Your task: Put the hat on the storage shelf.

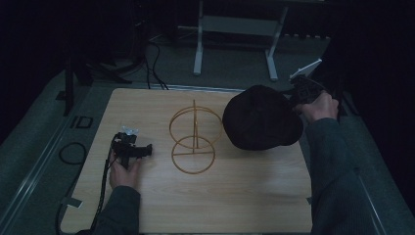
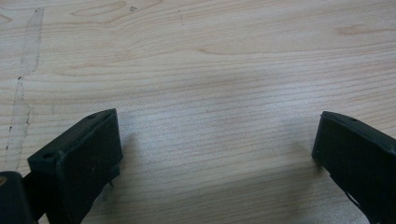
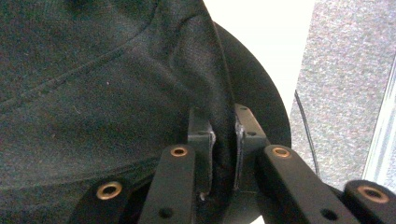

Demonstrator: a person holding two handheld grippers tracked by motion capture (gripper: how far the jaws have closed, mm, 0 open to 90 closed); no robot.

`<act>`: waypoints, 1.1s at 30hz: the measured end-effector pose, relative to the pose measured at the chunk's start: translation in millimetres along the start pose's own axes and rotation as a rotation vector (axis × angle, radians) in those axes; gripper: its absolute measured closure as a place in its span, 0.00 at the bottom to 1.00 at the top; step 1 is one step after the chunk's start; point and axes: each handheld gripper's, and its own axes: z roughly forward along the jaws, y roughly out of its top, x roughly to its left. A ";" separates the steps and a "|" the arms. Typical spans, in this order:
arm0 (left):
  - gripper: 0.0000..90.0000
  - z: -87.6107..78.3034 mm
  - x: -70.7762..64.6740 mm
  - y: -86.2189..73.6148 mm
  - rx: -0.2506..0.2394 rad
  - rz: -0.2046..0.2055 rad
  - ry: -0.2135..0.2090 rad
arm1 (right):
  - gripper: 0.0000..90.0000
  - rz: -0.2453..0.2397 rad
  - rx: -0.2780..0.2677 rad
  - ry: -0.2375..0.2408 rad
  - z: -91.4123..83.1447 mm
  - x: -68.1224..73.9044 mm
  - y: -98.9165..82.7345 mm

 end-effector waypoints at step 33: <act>0.01 0.1 0.0 0.0 -0.001 0.000 0.000 | 0.90 -0.009 -0.062 0.096 -40.4 2.1 6.5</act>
